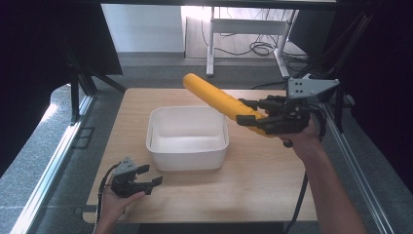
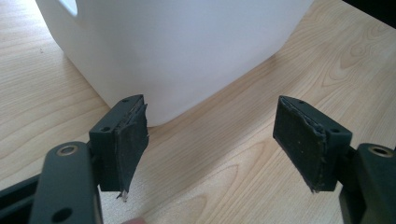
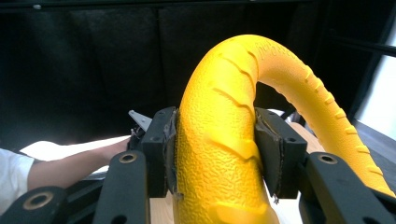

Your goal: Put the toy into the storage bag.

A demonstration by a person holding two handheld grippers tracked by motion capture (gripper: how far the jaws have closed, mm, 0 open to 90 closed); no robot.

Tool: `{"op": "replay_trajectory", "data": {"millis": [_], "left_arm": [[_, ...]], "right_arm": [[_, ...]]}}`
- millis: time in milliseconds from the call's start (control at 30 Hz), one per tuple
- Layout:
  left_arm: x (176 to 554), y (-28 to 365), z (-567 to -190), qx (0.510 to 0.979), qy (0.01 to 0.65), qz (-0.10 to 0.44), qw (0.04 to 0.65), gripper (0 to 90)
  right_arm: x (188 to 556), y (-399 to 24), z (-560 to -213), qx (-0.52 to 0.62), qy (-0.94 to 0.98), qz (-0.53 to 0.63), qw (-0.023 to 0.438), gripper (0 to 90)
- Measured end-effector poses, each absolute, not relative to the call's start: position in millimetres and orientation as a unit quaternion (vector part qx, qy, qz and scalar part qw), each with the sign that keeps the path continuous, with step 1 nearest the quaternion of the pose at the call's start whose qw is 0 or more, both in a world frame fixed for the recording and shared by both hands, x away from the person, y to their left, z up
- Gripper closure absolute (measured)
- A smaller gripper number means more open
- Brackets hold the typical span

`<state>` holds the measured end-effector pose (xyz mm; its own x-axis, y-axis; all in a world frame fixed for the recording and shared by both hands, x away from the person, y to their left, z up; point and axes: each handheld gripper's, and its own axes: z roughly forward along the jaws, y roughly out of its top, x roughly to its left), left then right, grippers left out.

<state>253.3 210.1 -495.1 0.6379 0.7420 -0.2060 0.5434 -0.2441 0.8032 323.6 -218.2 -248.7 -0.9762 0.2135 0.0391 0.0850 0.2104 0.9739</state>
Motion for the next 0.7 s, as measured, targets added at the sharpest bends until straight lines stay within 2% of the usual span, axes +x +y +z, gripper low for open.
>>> {"op": "replay_trajectory", "data": {"millis": [700], "left_arm": [[253, 211, -495, 0.781, 0.411, 0.109, 0.458, 26.4]], "right_arm": [[325, -153, -256, 0.051, 0.790, 0.611, 0.007, 52.5]]}}
